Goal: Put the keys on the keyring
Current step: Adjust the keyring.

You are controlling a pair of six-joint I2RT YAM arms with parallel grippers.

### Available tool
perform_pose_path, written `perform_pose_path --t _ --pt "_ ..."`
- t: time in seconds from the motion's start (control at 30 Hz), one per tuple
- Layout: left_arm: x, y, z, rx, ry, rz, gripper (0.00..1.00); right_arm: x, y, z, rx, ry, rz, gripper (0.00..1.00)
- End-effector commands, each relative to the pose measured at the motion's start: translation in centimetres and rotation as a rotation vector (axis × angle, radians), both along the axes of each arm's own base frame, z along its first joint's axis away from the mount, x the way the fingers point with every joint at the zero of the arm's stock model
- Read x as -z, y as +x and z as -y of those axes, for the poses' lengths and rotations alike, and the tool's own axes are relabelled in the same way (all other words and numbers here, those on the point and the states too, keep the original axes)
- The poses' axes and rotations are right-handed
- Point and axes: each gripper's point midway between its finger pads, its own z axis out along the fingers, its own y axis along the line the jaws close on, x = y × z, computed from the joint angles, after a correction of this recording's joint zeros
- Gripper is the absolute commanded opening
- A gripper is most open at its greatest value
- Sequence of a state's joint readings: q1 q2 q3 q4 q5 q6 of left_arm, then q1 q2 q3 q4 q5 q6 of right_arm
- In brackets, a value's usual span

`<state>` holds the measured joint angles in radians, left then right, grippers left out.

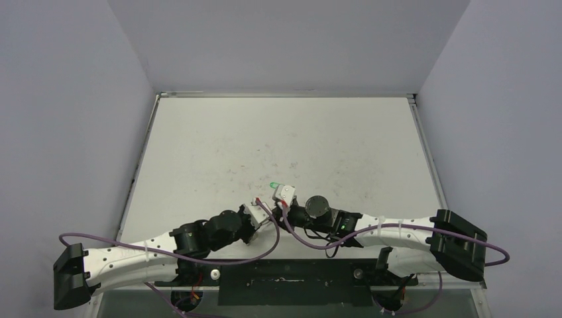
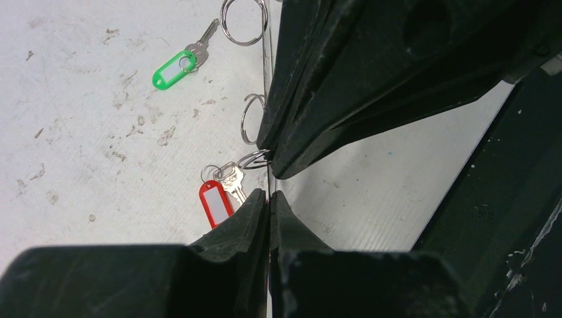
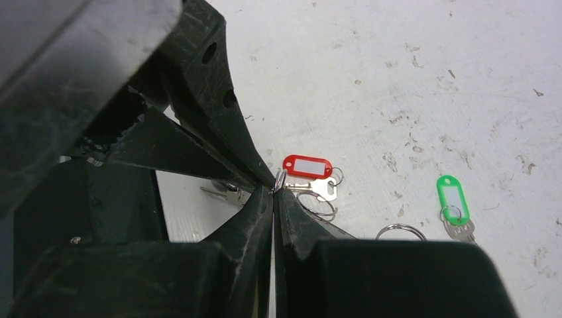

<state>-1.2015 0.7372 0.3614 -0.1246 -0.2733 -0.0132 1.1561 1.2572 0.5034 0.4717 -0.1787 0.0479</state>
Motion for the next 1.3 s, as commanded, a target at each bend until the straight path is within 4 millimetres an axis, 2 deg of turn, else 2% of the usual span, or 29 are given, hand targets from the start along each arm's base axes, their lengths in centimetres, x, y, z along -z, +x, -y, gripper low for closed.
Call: perform_pose_path --t 0.0,0.2,0.43,0.5,0.57,0.7,0.8,0.97,1.27 --pt "-2.0 0.2 1.1 0.018 -0.075 0.029 0.00 -5.8 0.2 -1.8 -0.024 0.232 -0.022 0.00" --pt "-2.1 0.2 1.2 0.020 -0.077 0.029 0.00 -4.4 0.7 -1.8 -0.006 0.207 -0.030 0.00" --pt "-3.0 -0.1 1.7 0.044 -0.125 0.036 0.00 -2.9 1.6 -2.0 -0.002 0.184 0.052 0.00" --pt "-3.6 -0.4 1.9 0.061 -0.162 0.043 0.13 -2.5 1.7 -1.9 -0.005 0.197 0.082 0.00" --pt "-4.4 -0.4 1.8 0.064 -0.191 0.054 0.30 -2.0 1.4 -1.7 -0.020 0.211 0.113 0.00" --pt "-7.0 -0.8 1.3 0.072 -0.265 0.082 0.48 -1.8 0.9 -1.3 -0.045 0.246 0.145 0.00" --pt "-8.5 -1.0 0.7 0.075 -0.299 0.093 0.56 -1.4 0.6 -1.1 -0.067 0.235 0.167 0.00" --pt "-9.8 -1.5 0.5 0.087 -0.354 0.050 0.57 -1.2 0.0 -0.9 -0.103 0.216 0.182 0.00" --pt "-9.9 -1.6 1.5 0.200 -0.461 -0.153 0.57 -1.0 -0.7 -0.4 -0.137 0.194 0.181 0.00"
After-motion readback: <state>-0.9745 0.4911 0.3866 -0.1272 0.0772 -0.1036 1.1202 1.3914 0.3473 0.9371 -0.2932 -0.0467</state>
